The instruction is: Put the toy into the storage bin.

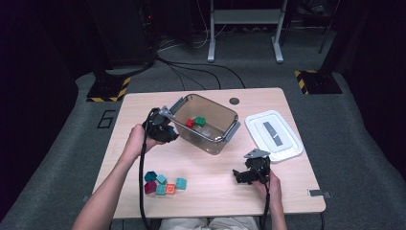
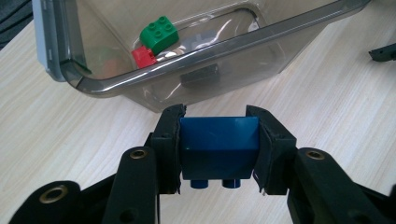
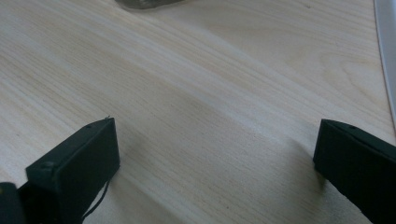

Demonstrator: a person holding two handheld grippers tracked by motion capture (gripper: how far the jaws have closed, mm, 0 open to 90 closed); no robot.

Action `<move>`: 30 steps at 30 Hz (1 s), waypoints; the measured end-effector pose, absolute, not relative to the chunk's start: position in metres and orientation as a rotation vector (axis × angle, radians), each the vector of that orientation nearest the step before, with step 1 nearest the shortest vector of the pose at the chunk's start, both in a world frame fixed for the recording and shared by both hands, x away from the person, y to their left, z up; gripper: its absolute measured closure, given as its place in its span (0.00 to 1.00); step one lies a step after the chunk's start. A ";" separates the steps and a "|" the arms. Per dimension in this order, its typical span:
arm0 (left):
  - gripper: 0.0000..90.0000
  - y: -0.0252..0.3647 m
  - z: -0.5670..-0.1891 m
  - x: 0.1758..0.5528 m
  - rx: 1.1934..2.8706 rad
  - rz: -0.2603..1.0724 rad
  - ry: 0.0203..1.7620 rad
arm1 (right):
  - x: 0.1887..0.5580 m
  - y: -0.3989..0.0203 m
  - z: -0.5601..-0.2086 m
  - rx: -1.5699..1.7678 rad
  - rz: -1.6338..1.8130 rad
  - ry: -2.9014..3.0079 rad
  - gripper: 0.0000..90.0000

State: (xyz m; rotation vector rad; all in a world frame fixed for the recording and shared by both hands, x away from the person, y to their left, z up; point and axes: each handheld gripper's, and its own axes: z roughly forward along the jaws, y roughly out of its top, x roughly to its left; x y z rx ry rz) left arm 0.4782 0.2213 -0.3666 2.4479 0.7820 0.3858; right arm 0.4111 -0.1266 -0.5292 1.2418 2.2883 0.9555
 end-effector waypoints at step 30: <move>0.65 0.176 -0.337 0.509 2.464 0.421 0.705 | 0.411 -0.126 -0.529 1.239 0.957 2.285 0.00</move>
